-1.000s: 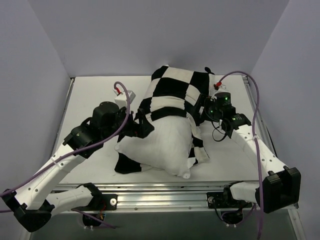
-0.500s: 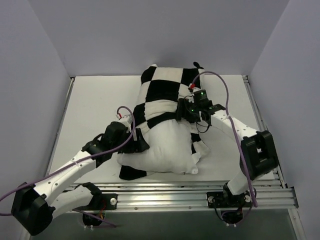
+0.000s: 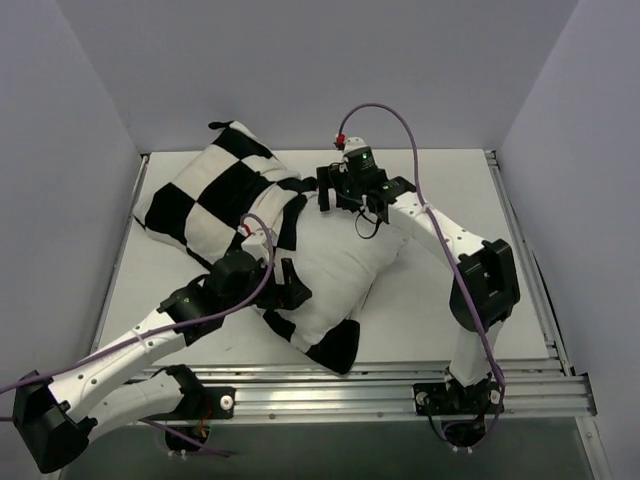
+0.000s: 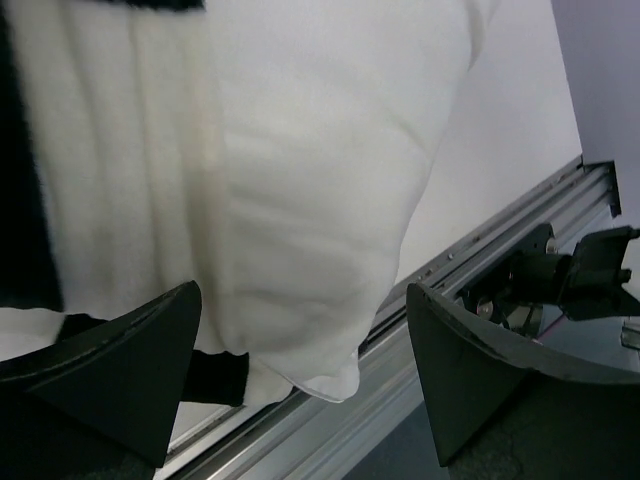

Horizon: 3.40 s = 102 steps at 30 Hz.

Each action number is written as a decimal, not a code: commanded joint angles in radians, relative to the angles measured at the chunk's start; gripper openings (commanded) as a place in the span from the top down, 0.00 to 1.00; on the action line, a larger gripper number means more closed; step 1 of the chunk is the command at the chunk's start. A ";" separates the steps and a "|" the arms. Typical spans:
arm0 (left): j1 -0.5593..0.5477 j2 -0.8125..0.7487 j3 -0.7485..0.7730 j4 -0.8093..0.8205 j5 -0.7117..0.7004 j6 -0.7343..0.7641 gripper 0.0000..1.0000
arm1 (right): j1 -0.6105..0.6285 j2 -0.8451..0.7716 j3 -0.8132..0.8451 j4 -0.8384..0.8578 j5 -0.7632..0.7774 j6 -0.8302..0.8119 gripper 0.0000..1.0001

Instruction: Remove the pillowcase from the pillow

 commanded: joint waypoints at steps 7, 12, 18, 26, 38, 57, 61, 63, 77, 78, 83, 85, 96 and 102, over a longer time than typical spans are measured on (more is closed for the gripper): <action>0.017 -0.192 -0.037 -0.110 -0.155 -0.019 0.09 | 0.206 -0.490 -0.316 -0.084 0.227 0.015 0.02; 0.030 -0.200 -0.102 -0.073 -0.127 -0.035 0.12 | 0.422 -0.587 -0.437 -0.128 0.406 0.122 0.00; 0.077 -0.221 -0.147 -0.059 -0.104 -0.036 0.13 | 0.611 -0.565 -0.565 -0.130 0.519 0.317 0.00; 0.100 -0.212 -0.186 -0.001 -0.017 -0.025 0.14 | 0.596 -0.465 -0.715 0.028 0.484 0.327 0.23; 0.097 -0.036 -0.199 0.187 0.040 0.018 0.15 | 0.584 -0.474 -0.684 0.051 0.451 0.284 1.00; 0.195 -0.071 -0.137 -0.039 -0.372 0.019 0.98 | 0.424 -0.714 -0.665 -0.177 0.526 0.336 1.00; 0.263 -0.114 -0.182 -0.058 -0.480 -0.037 0.98 | 0.377 -0.929 -0.583 -0.286 0.528 0.319 1.00; 0.283 -0.106 -0.200 -0.020 -0.509 -0.056 0.98 | 0.369 -0.975 -0.509 -0.353 0.534 0.311 1.00; 0.366 0.182 -0.182 0.235 -0.428 -0.098 0.93 | 0.369 -1.144 -0.486 -0.447 0.097 0.201 1.00; 0.363 0.164 -0.176 0.235 -0.352 -0.087 0.88 | 0.369 -1.135 -0.502 -0.443 0.053 0.187 0.98; 0.314 -0.039 -0.089 0.084 -0.183 0.020 0.36 | 0.370 -1.025 -0.540 -0.415 -0.102 0.140 0.50; 0.301 -0.098 -0.007 -0.014 -0.126 0.076 0.26 | 0.372 -0.983 -0.523 -0.392 -0.107 0.114 0.39; 0.275 0.143 0.315 -0.125 0.032 0.333 0.13 | 0.364 -0.707 -0.379 -0.296 0.317 0.041 0.00; 0.212 0.396 0.508 -0.109 0.052 0.493 0.13 | 0.309 -0.519 -0.375 -0.164 0.313 -0.018 0.00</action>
